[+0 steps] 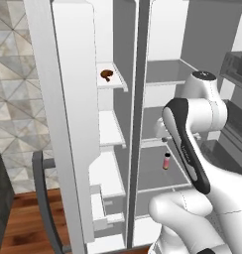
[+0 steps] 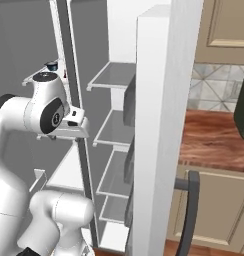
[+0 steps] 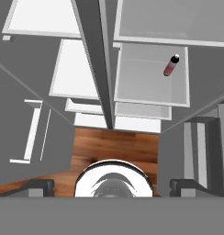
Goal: Pick up the frozen chicken drumstick from the freezer, place it on any shelf in the fridge, and close the fridge and freezer doors when done.
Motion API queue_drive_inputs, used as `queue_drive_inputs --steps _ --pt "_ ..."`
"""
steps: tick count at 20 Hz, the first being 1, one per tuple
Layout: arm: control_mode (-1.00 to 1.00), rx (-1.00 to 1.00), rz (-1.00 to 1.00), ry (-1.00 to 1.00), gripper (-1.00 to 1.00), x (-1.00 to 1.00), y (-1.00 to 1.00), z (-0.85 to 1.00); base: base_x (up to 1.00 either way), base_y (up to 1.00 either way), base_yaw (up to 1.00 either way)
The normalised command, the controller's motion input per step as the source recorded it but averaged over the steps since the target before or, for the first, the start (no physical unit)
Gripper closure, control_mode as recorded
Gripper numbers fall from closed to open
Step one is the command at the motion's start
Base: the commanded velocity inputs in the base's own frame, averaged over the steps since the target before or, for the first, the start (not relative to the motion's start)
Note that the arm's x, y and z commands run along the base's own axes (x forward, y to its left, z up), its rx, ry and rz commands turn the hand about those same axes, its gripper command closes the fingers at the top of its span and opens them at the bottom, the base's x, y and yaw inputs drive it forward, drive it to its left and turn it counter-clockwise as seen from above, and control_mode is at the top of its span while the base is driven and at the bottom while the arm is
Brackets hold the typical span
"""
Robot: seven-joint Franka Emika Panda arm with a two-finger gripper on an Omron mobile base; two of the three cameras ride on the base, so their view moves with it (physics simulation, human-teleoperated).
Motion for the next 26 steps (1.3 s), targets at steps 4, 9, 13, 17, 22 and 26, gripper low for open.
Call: queue_drive_inputs --steps 4,9,13,17,22,26 --pt "1.0 0.0 0.0 0.0 -1.0 0.0 0.0 0.0 0.32 0.25 0.0" --pt "1.0 0.0 0.0 0.0 -1.0 0.0 0.0 0.0 0.32 0.27 0.0" --pt "1.0 0.0 0.0 0.0 -1.0 0.0 0.0 0.0 0.3 0.35 0.0" --pt "1.0 0.0 0.0 0.0 -1.0 0.0 0.0 0.0 0.22 0.39 0.0" --pt "1.0 0.0 0.0 0.0 -1.0 0.0 0.0 0.0 0.28 0.32 0.0" --pt "1.0 0.0 0.0 0.0 -1.0 0.0 0.0 0.0 0.37 0.19 0.0"
